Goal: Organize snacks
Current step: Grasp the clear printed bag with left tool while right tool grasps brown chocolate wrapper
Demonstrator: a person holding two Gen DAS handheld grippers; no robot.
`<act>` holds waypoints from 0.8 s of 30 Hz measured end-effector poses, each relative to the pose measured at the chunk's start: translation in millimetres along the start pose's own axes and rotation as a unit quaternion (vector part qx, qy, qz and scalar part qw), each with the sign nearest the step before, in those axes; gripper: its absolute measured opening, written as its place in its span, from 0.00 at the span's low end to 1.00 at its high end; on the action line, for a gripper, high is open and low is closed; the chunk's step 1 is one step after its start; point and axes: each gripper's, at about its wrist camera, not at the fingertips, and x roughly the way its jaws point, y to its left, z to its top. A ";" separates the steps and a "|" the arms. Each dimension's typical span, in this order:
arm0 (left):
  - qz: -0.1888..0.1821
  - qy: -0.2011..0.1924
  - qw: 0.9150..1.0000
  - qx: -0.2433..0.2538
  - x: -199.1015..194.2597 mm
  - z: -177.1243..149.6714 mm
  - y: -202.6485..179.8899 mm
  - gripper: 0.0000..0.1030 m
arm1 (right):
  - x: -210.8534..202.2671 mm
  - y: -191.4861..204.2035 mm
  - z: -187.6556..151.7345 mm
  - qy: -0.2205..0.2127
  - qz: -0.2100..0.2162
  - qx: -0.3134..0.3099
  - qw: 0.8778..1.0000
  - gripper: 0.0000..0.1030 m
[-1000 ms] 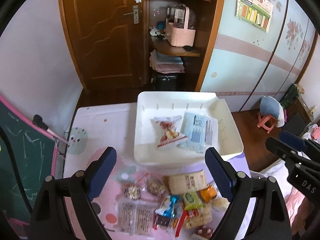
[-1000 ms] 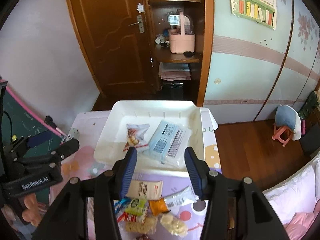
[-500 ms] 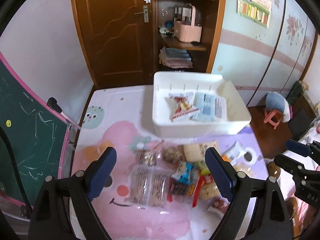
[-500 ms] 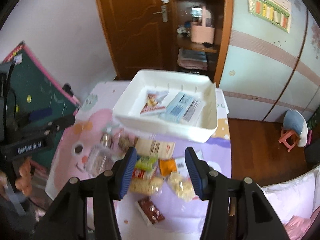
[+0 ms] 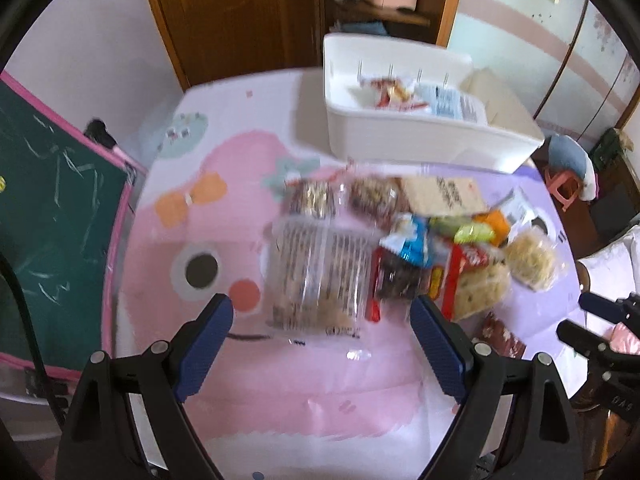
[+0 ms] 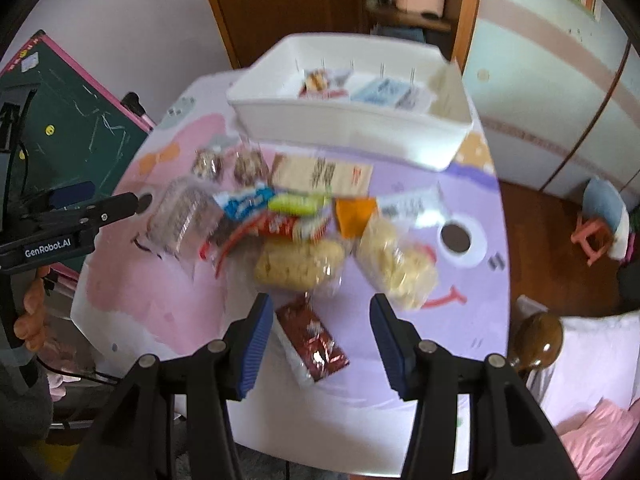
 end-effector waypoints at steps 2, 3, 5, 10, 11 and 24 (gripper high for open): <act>-0.009 0.012 1.000 -0.002 11.0 -1.9 0.5 0.87 | 12.0 1.2 -7.4 0.012 0.000 0.000 1.000 0.49; -0.010 0.018 1.000 -0.003 17.5 -3.0 1.3 0.87 | 17.2 1.9 -10.9 0.016 0.001 0.000 1.000 0.49; -0.009 0.029 1.000 -0.003 30.5 -3.7 2.3 0.87 | 29.0 3.9 -17.7 0.028 0.004 -0.003 1.000 0.49; -0.004 0.057 0.998 -0.003 61.8 -3.1 6.1 0.87 | 53.8 7.2 -27.4 0.052 0.011 -0.009 0.999 0.49; -0.004 0.061 0.998 -0.004 67.6 -2.5 6.9 0.87 | 56.7 7.5 -27.2 0.054 0.011 -0.009 0.998 0.49; -0.026 0.098 0.995 -0.021 114.3 12.7 16.9 0.87 | 90.1 12.4 -31.9 0.077 0.011 -0.028 0.997 0.49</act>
